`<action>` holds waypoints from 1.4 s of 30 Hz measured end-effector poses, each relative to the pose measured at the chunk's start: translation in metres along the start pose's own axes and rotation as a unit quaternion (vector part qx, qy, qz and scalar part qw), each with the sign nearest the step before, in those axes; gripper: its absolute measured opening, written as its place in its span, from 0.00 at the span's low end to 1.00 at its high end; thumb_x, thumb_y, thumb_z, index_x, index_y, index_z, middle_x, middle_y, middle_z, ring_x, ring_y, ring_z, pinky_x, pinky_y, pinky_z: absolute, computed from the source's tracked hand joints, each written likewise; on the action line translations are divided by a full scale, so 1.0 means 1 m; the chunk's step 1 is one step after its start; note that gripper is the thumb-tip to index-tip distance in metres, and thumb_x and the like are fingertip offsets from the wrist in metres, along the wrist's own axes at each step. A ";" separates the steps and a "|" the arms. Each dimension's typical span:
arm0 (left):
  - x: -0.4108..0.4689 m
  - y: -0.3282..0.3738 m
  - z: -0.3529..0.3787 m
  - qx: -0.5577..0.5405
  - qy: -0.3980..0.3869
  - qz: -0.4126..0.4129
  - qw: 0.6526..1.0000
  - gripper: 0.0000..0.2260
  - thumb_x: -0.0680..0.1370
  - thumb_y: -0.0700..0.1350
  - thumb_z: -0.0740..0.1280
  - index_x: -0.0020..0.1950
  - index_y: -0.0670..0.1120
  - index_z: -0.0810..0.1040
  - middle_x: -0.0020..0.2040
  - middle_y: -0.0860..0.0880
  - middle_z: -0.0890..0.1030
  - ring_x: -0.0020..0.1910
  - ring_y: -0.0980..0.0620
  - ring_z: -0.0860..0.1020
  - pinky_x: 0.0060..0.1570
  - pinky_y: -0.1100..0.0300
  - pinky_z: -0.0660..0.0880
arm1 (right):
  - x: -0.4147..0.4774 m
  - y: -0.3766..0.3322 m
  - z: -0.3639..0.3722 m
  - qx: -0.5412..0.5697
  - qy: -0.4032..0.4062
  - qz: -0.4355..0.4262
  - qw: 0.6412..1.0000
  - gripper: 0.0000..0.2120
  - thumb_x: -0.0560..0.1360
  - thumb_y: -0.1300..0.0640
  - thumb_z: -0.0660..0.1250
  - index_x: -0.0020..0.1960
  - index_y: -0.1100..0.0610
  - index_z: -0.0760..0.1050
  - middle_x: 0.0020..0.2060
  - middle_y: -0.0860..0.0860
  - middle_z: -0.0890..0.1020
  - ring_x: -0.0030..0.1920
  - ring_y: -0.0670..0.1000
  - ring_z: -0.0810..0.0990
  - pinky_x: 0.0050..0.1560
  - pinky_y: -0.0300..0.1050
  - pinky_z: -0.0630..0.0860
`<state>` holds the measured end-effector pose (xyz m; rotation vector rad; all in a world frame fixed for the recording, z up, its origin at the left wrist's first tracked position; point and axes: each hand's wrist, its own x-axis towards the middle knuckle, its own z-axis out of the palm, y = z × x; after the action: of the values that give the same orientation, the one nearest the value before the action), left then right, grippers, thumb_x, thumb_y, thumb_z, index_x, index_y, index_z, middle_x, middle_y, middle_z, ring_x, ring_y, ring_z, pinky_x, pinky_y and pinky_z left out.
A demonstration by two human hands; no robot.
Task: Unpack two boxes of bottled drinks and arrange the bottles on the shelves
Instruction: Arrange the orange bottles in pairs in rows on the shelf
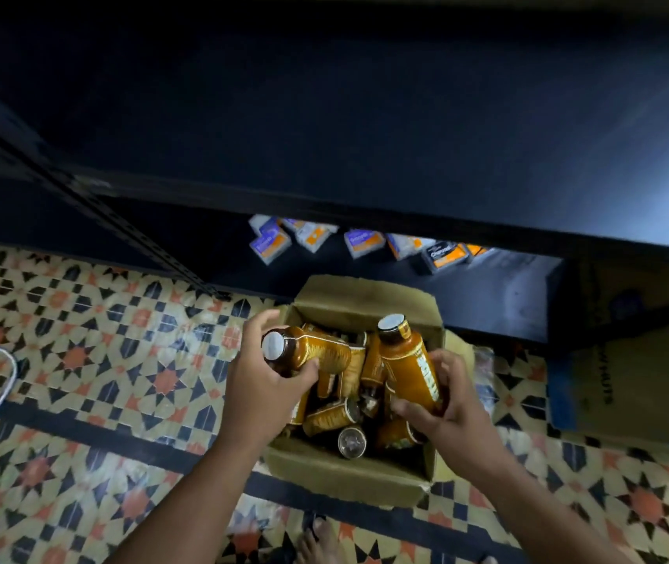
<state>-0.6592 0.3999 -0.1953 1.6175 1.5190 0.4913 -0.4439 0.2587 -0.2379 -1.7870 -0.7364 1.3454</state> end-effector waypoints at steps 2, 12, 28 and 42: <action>-0.013 0.027 -0.016 -0.025 0.012 0.011 1.000 0.30 0.70 0.41 0.80 0.65 0.59 0.70 0.52 0.61 0.78 0.49 0.67 0.79 0.42 0.74 0.75 | -0.019 -0.028 -0.003 -0.004 0.003 -0.035 0.999 0.35 0.71 0.46 0.78 0.68 0.29 0.62 0.62 0.36 0.73 0.59 0.44 0.79 0.54 0.51 0.84; -0.069 0.152 -0.105 -0.125 -0.003 0.097 0.987 0.30 0.70 0.37 0.80 0.63 0.63 0.76 0.55 0.60 0.82 0.58 0.55 0.81 0.61 0.49 0.78 | -0.109 -0.192 -0.019 -0.032 0.086 -0.185 0.978 0.46 0.72 0.53 0.79 0.75 0.28 0.53 0.55 0.32 0.79 0.57 0.36 0.79 0.52 0.28 0.76; -0.134 0.421 -0.290 -0.076 -0.013 0.312 0.947 0.31 0.71 0.44 0.80 0.68 0.62 0.71 0.58 0.69 0.76 0.60 0.66 0.76 0.62 0.65 0.75 | -0.269 -0.441 -0.071 -0.074 0.208 -0.357 0.908 0.50 0.70 0.49 0.80 0.74 0.23 0.49 0.62 0.37 0.76 0.56 0.37 0.79 0.52 0.32 0.78; -0.076 0.560 -0.276 -0.033 -0.055 0.375 0.925 0.33 0.74 0.47 0.76 0.75 0.59 0.68 0.67 0.58 0.74 0.64 0.58 0.74 0.62 0.59 0.74 | -0.258 -0.549 -0.162 -0.068 0.347 -0.355 0.865 0.45 0.73 0.48 0.79 0.77 0.35 0.52 0.61 0.45 0.77 0.56 0.48 0.80 0.50 0.36 0.73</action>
<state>-0.5383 0.4627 0.4188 2.1073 0.7408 0.8295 -0.3600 0.3087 0.3821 -1.6726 -0.9435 0.1348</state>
